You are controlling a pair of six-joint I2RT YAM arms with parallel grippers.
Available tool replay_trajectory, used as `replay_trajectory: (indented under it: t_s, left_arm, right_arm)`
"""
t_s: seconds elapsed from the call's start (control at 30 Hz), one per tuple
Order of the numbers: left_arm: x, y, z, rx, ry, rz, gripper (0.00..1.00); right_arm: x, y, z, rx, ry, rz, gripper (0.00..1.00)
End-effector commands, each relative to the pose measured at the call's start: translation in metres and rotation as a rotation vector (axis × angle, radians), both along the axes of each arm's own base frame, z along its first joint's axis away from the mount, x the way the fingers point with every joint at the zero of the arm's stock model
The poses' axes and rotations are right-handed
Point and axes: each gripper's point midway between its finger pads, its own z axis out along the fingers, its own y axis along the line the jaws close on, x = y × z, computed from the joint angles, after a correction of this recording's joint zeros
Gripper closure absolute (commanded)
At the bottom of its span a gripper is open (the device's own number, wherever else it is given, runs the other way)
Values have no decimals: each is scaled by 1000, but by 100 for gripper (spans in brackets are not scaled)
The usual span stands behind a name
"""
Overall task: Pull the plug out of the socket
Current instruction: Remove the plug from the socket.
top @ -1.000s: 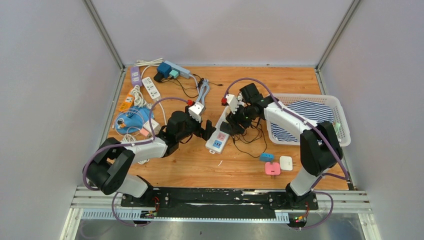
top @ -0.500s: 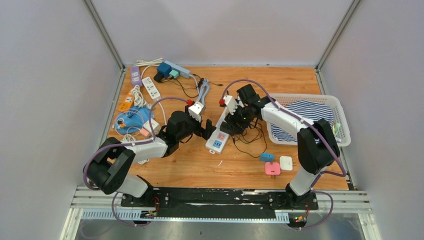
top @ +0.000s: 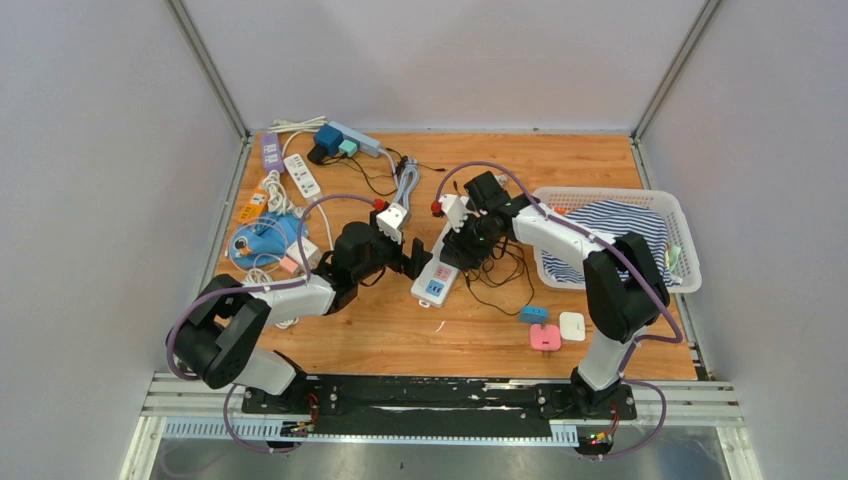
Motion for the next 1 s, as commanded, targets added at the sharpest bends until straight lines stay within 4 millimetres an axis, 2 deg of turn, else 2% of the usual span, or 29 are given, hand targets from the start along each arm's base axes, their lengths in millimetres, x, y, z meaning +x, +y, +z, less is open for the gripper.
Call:
replay_trajectory:
  t_s: [0.0, 0.2, 0.47, 0.7, 0.83, 0.97]
  left_arm:
    - [-1, 0, -6, 5, -7, 3, 0]
    - [-1, 0, -6, 5, -8, -1, 0]
    - [-1, 1, -5, 2, -12, 1, 0]
    - [-3, 2, -4, -5, -21, 2, 0]
    - [-7, 0, 1, -27, -54, -29, 0]
    - [-22, -6, 13, -84, -140, -107, 0]
  right_arm:
    - [1, 12, 0, -2, -10, 16, 49]
    - [-7, 19, -8, -14, 6, 48, 57]
    - [-9, 20, -9, -17, 7, 56, 84]
    - [-10, 20, -9, -17, 12, 58, 99]
    - [-11, 17, -11, -26, 19, 66, 100]
    - [-10, 14, -12, -28, 27, 63, 100]
